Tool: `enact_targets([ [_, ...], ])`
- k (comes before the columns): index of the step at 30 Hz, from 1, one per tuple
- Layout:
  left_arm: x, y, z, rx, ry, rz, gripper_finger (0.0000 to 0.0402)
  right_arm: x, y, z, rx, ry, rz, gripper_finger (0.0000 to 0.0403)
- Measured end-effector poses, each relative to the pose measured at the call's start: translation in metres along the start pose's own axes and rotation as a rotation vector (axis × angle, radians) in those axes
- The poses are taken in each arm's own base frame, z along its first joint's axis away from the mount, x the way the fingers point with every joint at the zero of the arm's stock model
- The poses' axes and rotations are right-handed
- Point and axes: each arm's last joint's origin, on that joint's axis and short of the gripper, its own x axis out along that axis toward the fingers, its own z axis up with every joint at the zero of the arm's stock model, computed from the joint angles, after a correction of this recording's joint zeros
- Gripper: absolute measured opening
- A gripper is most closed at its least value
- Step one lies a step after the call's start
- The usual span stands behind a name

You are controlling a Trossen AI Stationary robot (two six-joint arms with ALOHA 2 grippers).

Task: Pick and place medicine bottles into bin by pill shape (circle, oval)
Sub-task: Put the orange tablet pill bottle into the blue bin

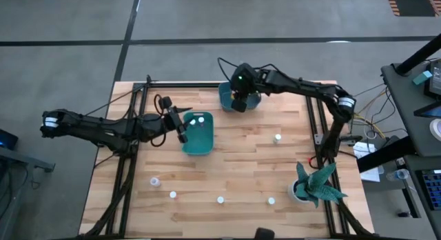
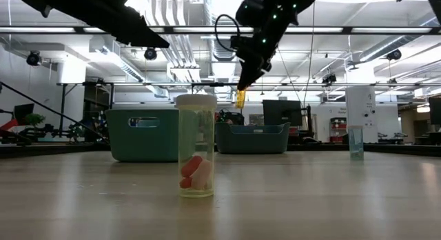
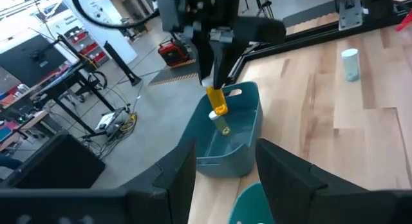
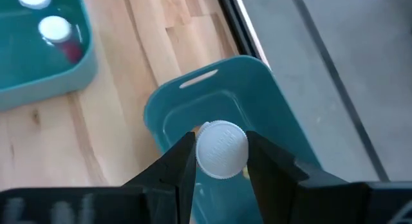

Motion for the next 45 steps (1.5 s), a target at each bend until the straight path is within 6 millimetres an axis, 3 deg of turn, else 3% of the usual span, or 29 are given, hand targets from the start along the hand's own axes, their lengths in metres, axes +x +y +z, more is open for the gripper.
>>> enact_targets([
  [9, 0.0, -0.001, -0.001, 0.003, 0.005, -0.001, 0.0144, 0.029, -0.021, 0.006, -0.003, 0.017, 0.017, 0.0116],
  [17, 0.001, -0.001, -0.002, 0.004, 0.007, 0.0, 0.0144, 0.057, -0.027, 0.015, -0.036, 0.038, 0.018, 0.0115],
  [30, 0.001, -0.003, -0.01, 0.016, 0.028, -0.004, 0.0144, 0.095, -0.038, 0.003, -0.02, 0.112, 0.019, 0.0118],
  [45, 0.002, -0.001, -0.013, -0.002, 0.012, 0.019, 0.0144, 0.103, -0.04, -0.001, -0.027, 0.088, 0.009, 0.0119],
])
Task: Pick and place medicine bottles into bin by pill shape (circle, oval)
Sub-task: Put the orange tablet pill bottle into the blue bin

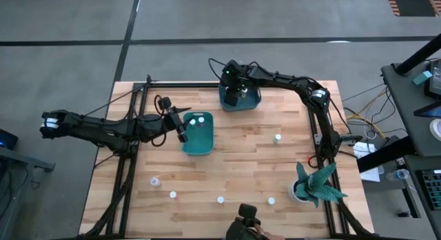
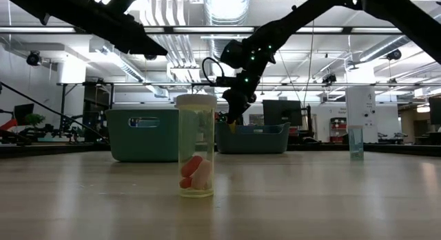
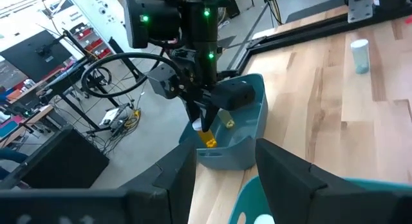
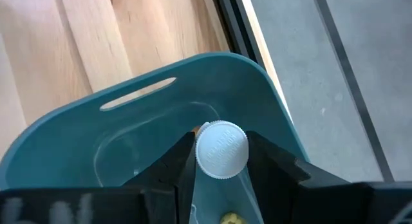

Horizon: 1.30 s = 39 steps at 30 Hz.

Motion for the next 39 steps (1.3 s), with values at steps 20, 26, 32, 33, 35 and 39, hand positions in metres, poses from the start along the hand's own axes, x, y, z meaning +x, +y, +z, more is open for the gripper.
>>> enact_targets([
  [20, 0.0, 0.0, 0.0, 0.001, 0.0, -0.001, 0.0144, 0.016, 0.004, -0.011, 0.002, -0.033, -0.014, 0.0122],
  [26, 0.0, 0.0, 0.0, 0.001, 0.0, -0.001, 0.0144, 0.016, 0.004, -0.011, 0.011, -0.035, -0.015, 0.0135],
  [32, 0.0, 0.0, 0.0, 0.001, 0.0, -0.001, 0.0144, 0.017, 0.005, -0.012, 0.022, -0.035, -0.015, 0.0136],
  [33, 0.0, 0.0, 0.0, 0.001, 0.0, -0.001, 0.0144, 0.017, 0.005, -0.012, 0.022, -0.035, -0.015, 0.0137],
  [35, 0.0, 0.0, 0.0, 0.001, 0.0, -0.001, 0.0144, 0.017, 0.005, -0.012, 0.021, -0.034, -0.014, 0.0138],
  [39, 0.0, 0.0, 0.0, 0.001, 0.0, -0.001, 0.0144, 0.017, 0.005, -0.012, 0.021, -0.034, -0.014, 0.0133],
])
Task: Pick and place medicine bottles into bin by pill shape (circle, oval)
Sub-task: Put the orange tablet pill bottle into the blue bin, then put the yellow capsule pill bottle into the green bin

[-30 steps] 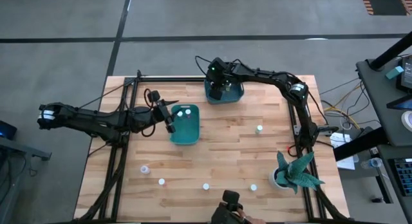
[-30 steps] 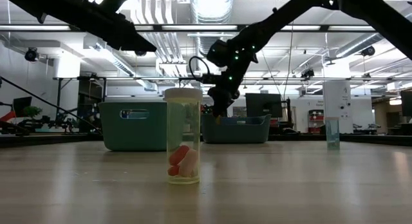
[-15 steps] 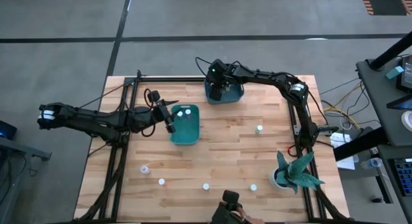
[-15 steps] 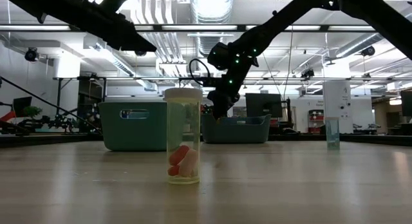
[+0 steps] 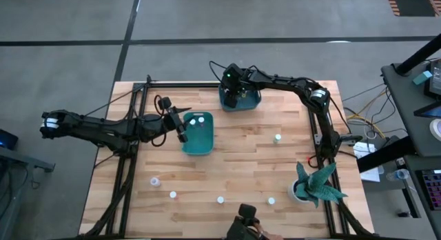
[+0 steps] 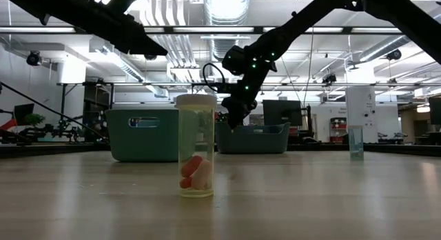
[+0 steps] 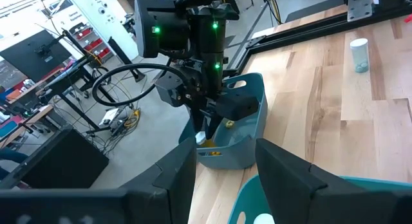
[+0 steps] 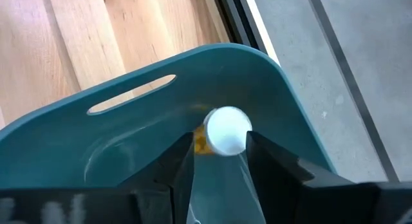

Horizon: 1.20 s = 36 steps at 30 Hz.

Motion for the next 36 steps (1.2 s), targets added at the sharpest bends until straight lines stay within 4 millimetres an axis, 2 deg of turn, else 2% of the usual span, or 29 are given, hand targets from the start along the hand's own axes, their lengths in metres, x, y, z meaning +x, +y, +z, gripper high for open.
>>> enact_targets([
  [6, 0.0, 0.0, 0.0, 0.0, 0.0, 0.0, 0.0144, 0.0, 0.0, 0.0, 0.009, 0.0, 0.0, 0.0124],
  [13, 0.0, 0.0, 0.0, 0.0, 0.0, 0.0, 0.0144, -0.009, -0.001, 0.003, 0.02, -0.013, -0.005, 0.014],
  [17, 0.0, 0.0, 0.001, -0.004, -0.005, 0.002, 0.0144, -0.028, -0.002, 0.008, 0.03, -0.03, -0.009, 0.0145],
  [23, 0.0, 0.001, 0.002, -0.012, -0.017, 0.006, 0.0144, -0.071, 0.005, 0.015, 0.07, -0.038, 0.006, 0.0138],
  [28, 0.0, 0.001, 0.004, -0.025, -0.034, 0.012, 0.0144, -0.103, 0.029, 0.017, 0.057, -0.054, 0.042, 0.0122],
  [36, 0.0, 0.003, 0.008, -0.056, -0.074, 0.024, 0.0144, -0.146, 0.086, 0.005, -0.003, -0.083, 0.131, 0.0093],
])
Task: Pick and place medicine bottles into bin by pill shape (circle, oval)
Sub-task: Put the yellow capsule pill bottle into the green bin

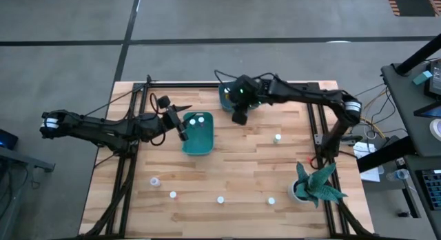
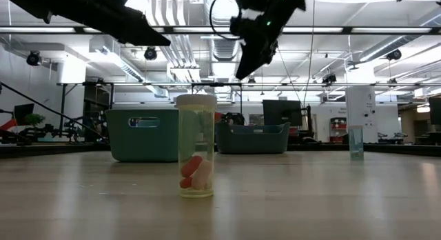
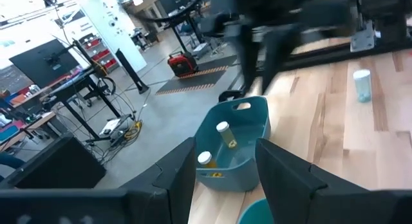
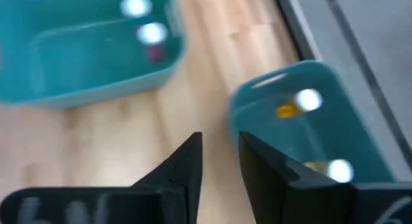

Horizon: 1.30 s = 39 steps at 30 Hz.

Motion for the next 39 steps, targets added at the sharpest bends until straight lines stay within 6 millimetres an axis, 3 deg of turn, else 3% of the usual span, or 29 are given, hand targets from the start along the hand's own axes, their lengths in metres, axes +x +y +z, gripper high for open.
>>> enact_targets([
  [10, -0.005, -0.007, 0.008, -0.218, -0.074, -0.126, 0.0144, -0.033, 0.081, -0.05, -0.098, -0.056, 0.149, 0.0057],
  [16, -0.015, -0.021, 0.012, -0.34, -0.086, -0.219, 0.0144, -0.042, 0.111, -0.082, -0.147, -0.212, 0.225, 0.0044],
  [26, -0.027, -0.045, 0.035, -0.458, -0.15, -0.355, 0.0143, -0.056, 0.131, -0.113, -0.212, -0.482, 0.308, 0.0033],
  [33, -0.02, -0.074, 0.062, -0.426, -0.133, -0.428, 0.0143, -0.059, 0.136, -0.127, -0.248, -0.581, 0.329, 0.0033],
  [39, -0.011, -0.102, 0.084, -0.343, 0.009, -0.485, 0.0144, -0.059, 0.138, -0.141, -0.29, -0.665, 0.339, 0.0033],
])
